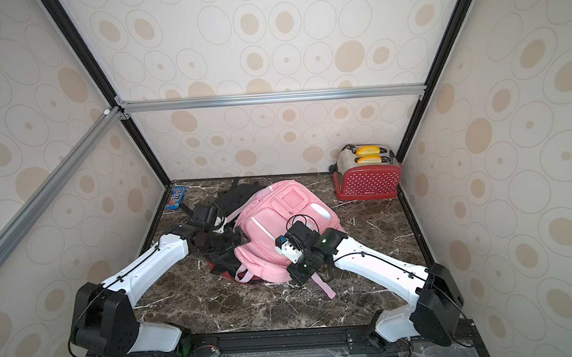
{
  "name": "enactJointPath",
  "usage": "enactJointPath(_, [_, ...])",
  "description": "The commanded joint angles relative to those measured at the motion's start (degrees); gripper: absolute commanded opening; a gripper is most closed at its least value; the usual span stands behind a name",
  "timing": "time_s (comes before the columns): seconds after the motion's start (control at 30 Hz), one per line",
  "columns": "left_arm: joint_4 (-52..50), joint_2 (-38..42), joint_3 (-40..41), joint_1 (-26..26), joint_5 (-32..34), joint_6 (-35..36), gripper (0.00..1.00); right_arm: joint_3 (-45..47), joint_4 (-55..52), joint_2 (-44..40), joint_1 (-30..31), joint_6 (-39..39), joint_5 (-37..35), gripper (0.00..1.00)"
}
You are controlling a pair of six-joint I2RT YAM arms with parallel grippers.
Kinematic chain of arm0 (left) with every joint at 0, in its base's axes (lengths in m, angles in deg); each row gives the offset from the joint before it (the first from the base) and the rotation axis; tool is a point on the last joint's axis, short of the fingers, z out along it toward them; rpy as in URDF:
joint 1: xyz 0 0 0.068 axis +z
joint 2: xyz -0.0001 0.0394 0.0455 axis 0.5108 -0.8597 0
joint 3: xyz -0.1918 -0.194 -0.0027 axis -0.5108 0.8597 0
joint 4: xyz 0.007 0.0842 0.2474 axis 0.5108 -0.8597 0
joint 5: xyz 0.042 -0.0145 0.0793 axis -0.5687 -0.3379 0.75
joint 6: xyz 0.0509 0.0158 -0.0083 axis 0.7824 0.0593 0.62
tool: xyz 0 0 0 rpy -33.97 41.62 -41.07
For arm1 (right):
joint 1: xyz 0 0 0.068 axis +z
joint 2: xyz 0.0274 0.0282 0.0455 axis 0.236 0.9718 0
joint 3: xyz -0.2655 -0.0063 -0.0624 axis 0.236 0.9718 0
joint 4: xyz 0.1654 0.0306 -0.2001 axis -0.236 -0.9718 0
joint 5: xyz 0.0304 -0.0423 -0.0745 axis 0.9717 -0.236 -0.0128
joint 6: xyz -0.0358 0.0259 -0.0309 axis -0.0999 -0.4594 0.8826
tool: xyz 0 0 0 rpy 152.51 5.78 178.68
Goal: Zip up the backpack
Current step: Zip the zipper on the backpack.
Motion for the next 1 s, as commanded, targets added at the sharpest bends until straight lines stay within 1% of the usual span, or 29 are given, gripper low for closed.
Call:
enactJointPath(0.0, [1.88,0.08,-0.78,0.03,-0.74,-0.30,0.79,-0.52,0.61,-0.78,0.69,-0.32,2.03,0.00])
enactJointPath(0.1, [2.44,1.00,-0.03,-0.04,-1.25,-0.62,0.48,-0.63,1.91,-0.27,0.73,-1.85,4.12,0.00])
enactJointPath(0.23, [2.67,1.72,0.97,-0.05,-1.64,-0.53,0.19,-0.63,4.07,0.64,0.72,-4.34,7.93,0.00])
enactJointPath(0.33, [3.08,2.23,1.92,-0.05,-1.86,-0.93,0.10,-0.68,6.06,0.89,0.73,-6.90,10.51,0.00])
enactJointPath(0.4, [3.58,2.74,2.65,-0.16,-2.02,-1.33,0.02,-0.98,6.96,1.18,0.72,-8.53,11.56,0.00])
enactJointPath(0.43, [3.88,3.08,3.07,-0.15,-2.07,-1.63,0.00,-1.24,7.09,1.47,0.88,-9.28,12.42,0.00])
enactJointPath(0.6, [5.67,4.90,5.05,-0.46,-2.00,-3.00,0.00,-3.68,5.11,3.28,1.16,-10.53,14.47,0.00])
enactJointPath(0.77, [6.24,6.28,5.78,-0.63,-1.58,-3.36,0.00,-5.99,2.45,4.86,2.27,-10.12,14.80,0.00])
enactJointPath(0.97, [7.15,6.11,5.79,-0.94,-1.50,-3.71,0.00,-8.62,1.85,7.83,2.71,-10.93,17.35,0.00])
